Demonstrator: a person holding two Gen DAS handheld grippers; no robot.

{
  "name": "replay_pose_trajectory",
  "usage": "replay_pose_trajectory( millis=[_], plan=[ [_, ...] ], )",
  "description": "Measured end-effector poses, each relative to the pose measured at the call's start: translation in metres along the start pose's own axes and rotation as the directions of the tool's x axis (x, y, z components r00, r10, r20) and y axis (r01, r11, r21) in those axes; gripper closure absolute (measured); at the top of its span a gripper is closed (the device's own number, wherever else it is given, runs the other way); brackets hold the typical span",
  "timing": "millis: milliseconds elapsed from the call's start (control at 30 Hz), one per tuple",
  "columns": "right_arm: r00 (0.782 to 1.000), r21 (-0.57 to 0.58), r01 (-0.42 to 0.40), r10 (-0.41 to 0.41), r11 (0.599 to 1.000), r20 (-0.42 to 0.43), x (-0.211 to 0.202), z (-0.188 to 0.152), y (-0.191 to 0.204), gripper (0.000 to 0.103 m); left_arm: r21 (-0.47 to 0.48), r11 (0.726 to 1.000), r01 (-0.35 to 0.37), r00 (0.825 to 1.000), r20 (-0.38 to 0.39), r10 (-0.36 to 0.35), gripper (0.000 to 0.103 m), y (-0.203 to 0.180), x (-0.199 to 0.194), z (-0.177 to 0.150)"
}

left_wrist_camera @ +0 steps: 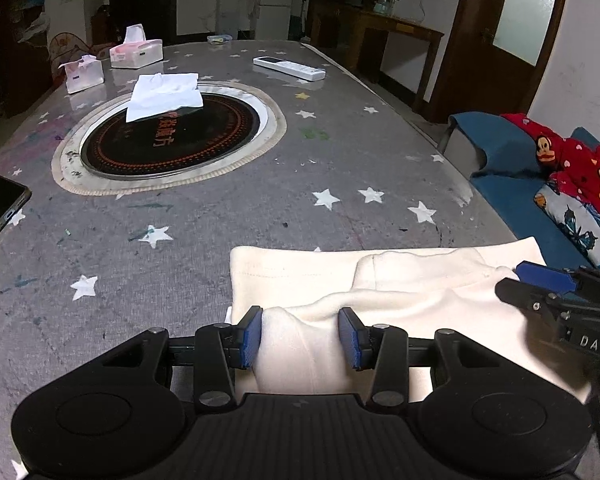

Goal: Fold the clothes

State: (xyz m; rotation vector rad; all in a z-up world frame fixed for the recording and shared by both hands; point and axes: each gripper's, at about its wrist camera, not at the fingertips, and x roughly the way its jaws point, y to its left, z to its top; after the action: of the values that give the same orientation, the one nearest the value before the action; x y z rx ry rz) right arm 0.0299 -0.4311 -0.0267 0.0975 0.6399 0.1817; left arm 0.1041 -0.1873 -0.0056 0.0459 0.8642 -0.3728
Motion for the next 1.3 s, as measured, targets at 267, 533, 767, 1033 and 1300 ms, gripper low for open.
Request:
replay_pose_trajectory(
  millis=[267,533,767,1033,1300],
  plan=[
    [1.0,-0.051,0.003,-0.003,0.999,-0.003,0.0,-0.002,0.009,0.049,-0.021,1.0,0.012,1.0,0.015,-0.011,0.058,0.003,-0.001,-0.002],
    [1.0,-0.063,0.011,-0.011,0.998,0.0,-0.012,-0.001,0.017,0.032,-0.008,1.0,0.014,1.0,0.027,-0.014,0.055,0.001,-0.01,-0.002],
    [0.999,-0.051,0.026,-0.024,0.998,0.04,-0.047,-0.007,0.02,0.018,0.017,0.997,0.072,0.995,0.074,-0.073,0.054,-0.008,-0.041,-0.014],
    [0.998,-0.059,-0.023,0.026,0.998,0.055,-0.082,-0.026,0.037,0.017,0.025,0.99,0.14,0.987,0.081,-0.142,0.054,-0.019,-0.066,-0.042],
    [0.999,-0.061,-0.043,0.045,0.997,0.025,-0.083,-0.045,0.045,0.017,0.039,0.989,0.144,0.987,0.064,-0.147,0.054,-0.019,-0.066,-0.065]
  ],
)
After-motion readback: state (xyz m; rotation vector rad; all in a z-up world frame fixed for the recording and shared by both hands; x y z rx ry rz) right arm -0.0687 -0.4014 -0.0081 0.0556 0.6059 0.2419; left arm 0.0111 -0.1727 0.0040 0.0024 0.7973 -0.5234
